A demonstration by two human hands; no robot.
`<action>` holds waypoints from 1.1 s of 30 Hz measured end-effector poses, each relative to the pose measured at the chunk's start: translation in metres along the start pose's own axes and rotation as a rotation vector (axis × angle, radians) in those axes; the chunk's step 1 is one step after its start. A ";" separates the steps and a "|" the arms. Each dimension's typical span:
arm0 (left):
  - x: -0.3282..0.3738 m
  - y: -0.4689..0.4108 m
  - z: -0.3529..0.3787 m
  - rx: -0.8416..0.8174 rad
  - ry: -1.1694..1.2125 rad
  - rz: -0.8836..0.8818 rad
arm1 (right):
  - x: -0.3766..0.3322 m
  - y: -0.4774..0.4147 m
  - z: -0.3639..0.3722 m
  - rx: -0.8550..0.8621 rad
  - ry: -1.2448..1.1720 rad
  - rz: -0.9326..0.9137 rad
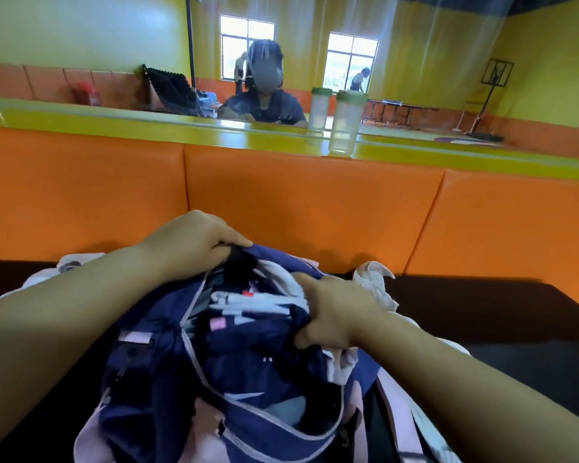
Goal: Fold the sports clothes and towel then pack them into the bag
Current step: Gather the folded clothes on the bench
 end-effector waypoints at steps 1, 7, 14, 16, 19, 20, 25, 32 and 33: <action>0.002 0.000 0.000 -0.004 0.000 0.016 | 0.003 0.001 -0.002 0.014 -0.017 0.046; 0.017 -0.003 0.002 -0.023 -0.022 0.082 | 0.004 0.004 0.010 0.030 -0.044 0.232; 0.029 -0.003 0.004 0.025 -0.044 0.125 | -0.007 -0.007 0.029 0.051 -0.432 0.452; 0.029 -0.001 0.005 0.018 -0.059 0.110 | -0.013 -0.009 0.038 0.019 -0.500 0.490; 0.026 0.007 0.012 -0.001 -0.140 0.086 | -0.027 -0.008 0.058 -0.048 -0.520 0.512; 0.026 0.010 0.016 -0.010 -0.158 0.087 | -0.030 -0.007 0.062 -0.077 -0.523 0.502; 0.022 0.028 0.037 0.008 -0.122 0.080 | -0.015 0.004 0.053 -0.256 -0.720 0.416; 0.049 0.037 0.069 -0.081 -0.315 0.097 | 0.010 0.007 0.064 -0.124 -0.773 0.335; 0.053 0.038 0.073 -0.161 -0.353 0.065 | 0.011 0.008 0.064 -0.110 -0.783 0.335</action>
Point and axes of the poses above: each hand's wrist, its own y-axis away from the middle knuckle, its own z-axis out of the palm, x = y × z, the point moved 2 cm from there along -y, towards the middle knuckle, and after that the axes turned 8 degrees about z, right-handed, at the moved point
